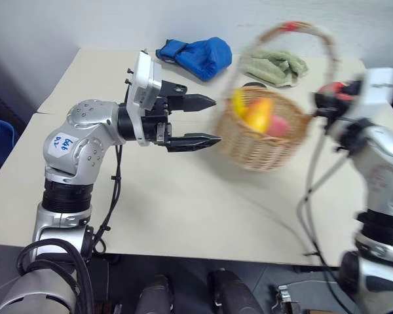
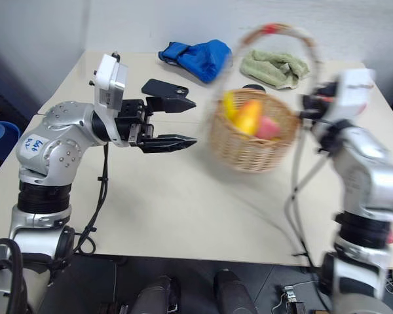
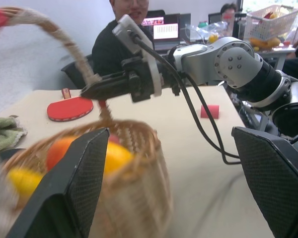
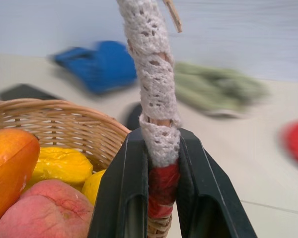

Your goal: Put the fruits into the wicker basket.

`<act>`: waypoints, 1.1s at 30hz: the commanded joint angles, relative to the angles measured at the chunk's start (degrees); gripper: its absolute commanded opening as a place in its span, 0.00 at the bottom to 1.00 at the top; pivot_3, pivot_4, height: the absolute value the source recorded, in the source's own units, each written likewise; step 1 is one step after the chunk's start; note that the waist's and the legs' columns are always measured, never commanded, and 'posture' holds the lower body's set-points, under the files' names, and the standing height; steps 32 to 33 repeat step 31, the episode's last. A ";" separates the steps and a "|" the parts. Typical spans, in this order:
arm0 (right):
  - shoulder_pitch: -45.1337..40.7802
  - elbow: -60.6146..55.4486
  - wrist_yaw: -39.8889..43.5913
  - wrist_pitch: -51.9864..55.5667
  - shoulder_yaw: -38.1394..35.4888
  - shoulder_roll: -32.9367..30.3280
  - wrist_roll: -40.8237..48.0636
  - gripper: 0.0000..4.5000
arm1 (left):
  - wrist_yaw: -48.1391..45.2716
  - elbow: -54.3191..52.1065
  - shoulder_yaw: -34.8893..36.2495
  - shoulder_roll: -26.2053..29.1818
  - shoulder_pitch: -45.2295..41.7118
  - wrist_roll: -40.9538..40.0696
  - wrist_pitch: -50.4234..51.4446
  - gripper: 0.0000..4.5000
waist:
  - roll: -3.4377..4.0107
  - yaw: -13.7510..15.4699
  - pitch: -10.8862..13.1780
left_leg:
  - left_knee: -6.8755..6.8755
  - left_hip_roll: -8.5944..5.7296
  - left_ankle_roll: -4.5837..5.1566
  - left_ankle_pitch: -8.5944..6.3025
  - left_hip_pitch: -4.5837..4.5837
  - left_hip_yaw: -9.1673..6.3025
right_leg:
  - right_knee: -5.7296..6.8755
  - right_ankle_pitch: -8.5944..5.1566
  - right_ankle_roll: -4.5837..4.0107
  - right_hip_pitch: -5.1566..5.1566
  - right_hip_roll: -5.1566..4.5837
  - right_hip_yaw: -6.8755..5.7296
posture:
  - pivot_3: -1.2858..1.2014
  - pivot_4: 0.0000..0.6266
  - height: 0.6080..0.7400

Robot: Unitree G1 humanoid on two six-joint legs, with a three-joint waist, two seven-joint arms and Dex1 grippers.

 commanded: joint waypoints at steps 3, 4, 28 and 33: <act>10.16 -1.81 -0.08 -5.06 -11.71 -4.22 -2.95 0.08 | 0.02 -0.63 -0.91 -3.28 -2.49 -0.50 -1.09 0.92 | 0.01 -0.64 0.00 | 0.00 0.02 -0.01 0.01 0.06 0.12 | 0.01 0.00 0.00 0.02 0.12 0.15 | 0.52 0.24 1.00; 11.64 -1.59 0.07 -5.63 -12.59 -4.08 -3.04 0.08 | 0.03 -0.15 -0.98 -3.76 -2.78 -0.20 -1.32 0.92 | 0.02 -0.89 -0.01 | -0.01 0.05 -0.03 0.02 0.12 0.25 | 0.06 0.00 0.00 0.02 0.20 0.26 | 0.52 0.24 1.00; 58.51 -2.87 49.50 19.20 -65.85 -26.68 18.69 1.00 | -8.18 9.13 1.07 3.27 -3.70 1.05 -2.51 0.92 | -0.09 -2.20 0.12 | -0.83 0.06 0.01 0.03 1.60 0.16 | -1.38 -0.02 0.06 1.89 0.54 0.72 | 0.52 0.24 1.00; 63.82 3.03 55.01 18.44 -70.25 -28.42 17.89 1.00 | -9.34 10.02 1.46 4.55 -3.80 1.08 -2.49 0.92 | -0.24 -2.33 0.21 | -0.84 -0.02 0.30 -0.16 1.85 0.25 | -1.79 0.04 0.19 2.32 0.39 0.76 | 0.52 0.24 1.00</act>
